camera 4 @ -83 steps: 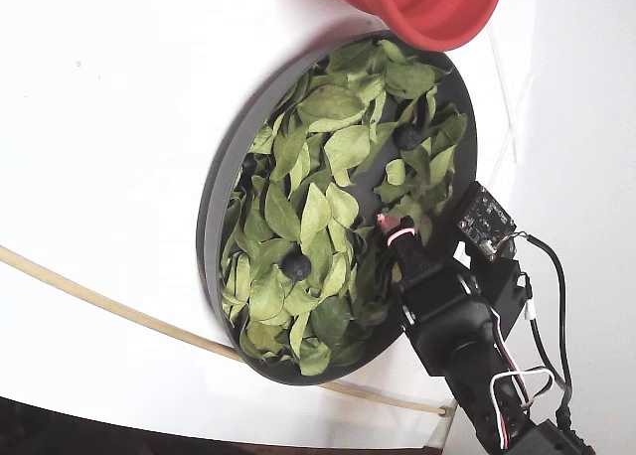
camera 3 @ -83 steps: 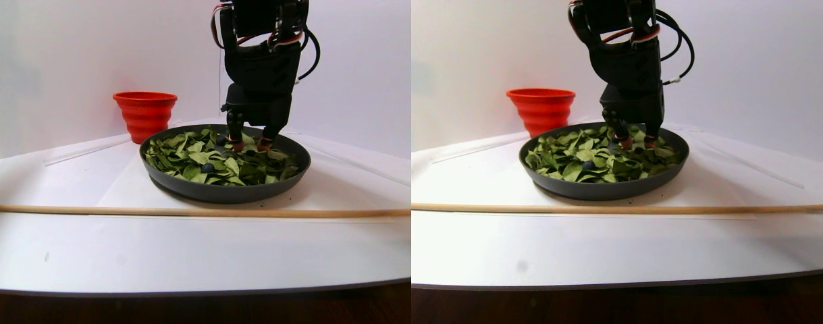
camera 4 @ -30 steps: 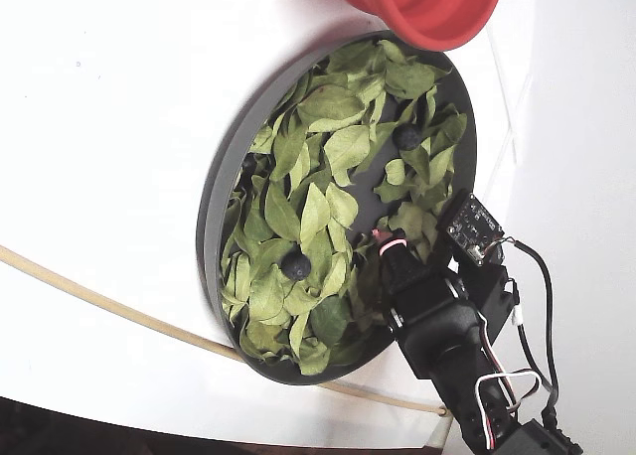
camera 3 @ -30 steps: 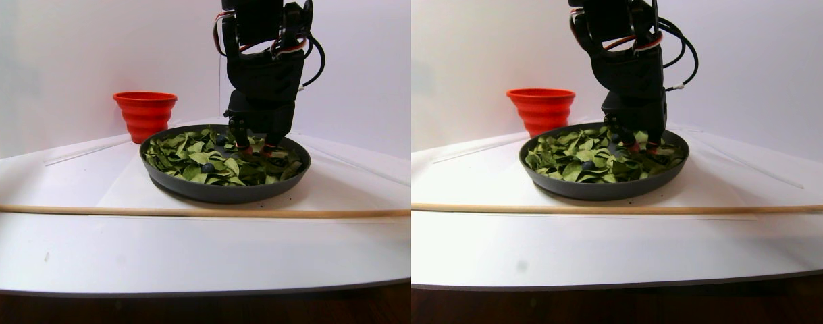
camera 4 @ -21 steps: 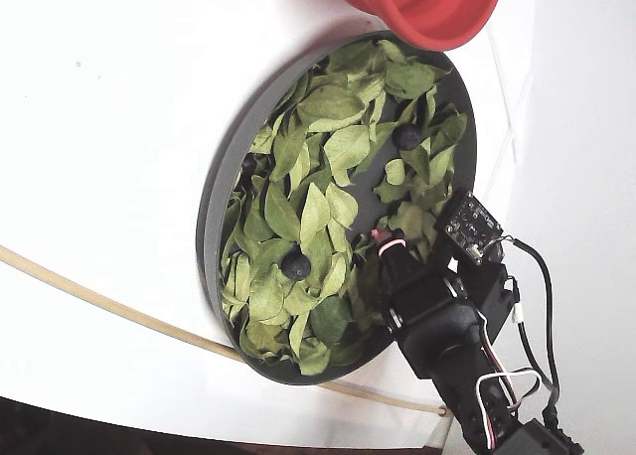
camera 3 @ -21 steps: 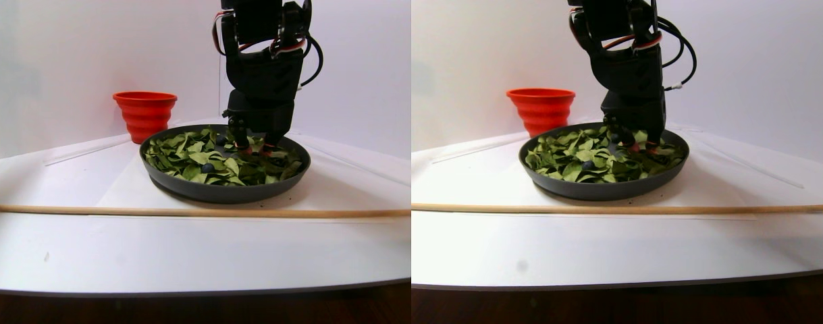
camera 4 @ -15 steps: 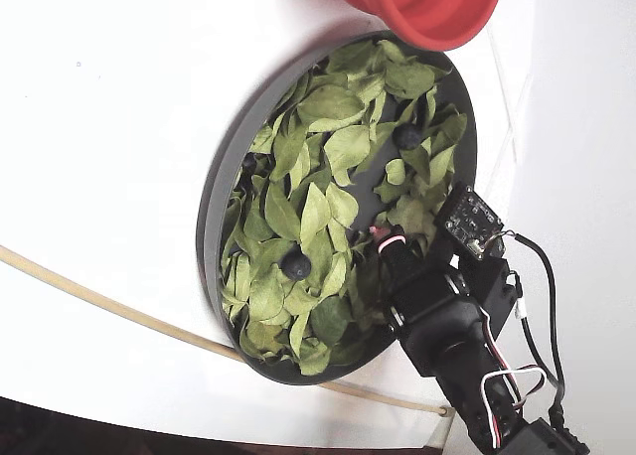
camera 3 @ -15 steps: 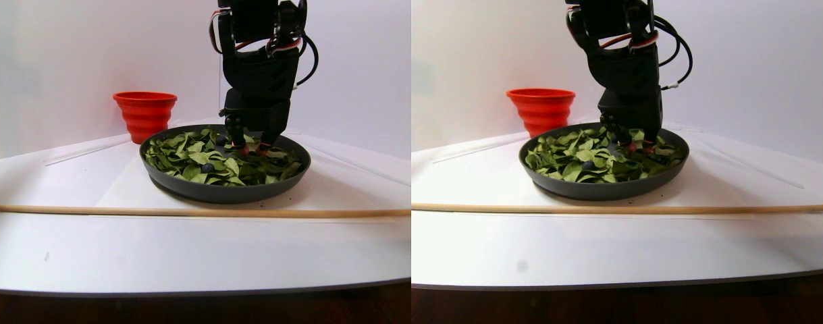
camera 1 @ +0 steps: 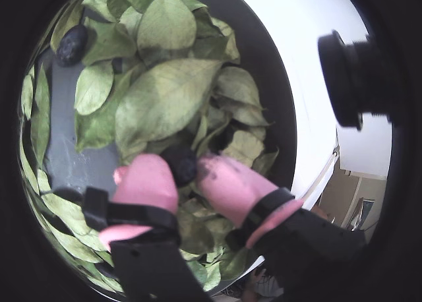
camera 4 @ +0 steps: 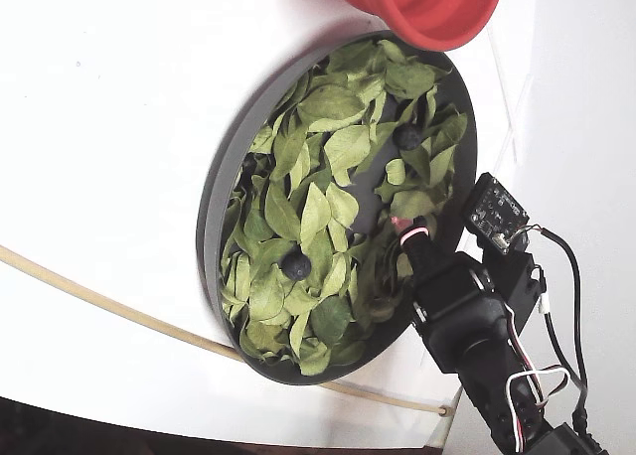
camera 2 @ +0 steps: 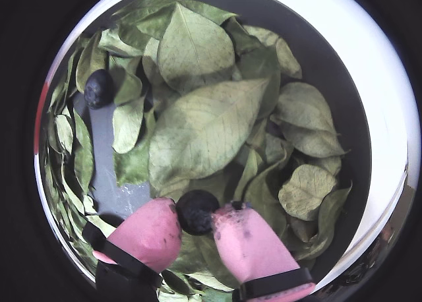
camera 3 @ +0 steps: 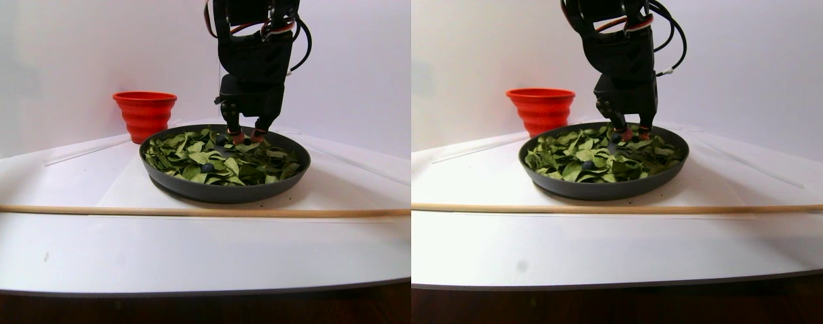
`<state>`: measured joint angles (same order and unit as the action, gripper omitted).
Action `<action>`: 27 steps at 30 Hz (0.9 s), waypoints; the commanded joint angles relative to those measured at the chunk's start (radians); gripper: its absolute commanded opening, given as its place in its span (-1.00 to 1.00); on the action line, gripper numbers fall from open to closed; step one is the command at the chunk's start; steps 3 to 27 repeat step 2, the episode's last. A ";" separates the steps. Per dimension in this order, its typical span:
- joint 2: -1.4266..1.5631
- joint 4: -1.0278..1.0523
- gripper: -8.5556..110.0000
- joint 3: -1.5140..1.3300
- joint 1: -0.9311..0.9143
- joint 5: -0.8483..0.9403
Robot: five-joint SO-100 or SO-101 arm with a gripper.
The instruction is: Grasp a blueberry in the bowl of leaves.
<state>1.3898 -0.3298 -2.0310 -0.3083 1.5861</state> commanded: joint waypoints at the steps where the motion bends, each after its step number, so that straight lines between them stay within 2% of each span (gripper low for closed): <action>1: 0.129 0.011 -0.71 -0.003 0.005 0.011; 27: 0.137 0.012 -0.71 -0.008 0.008 0.011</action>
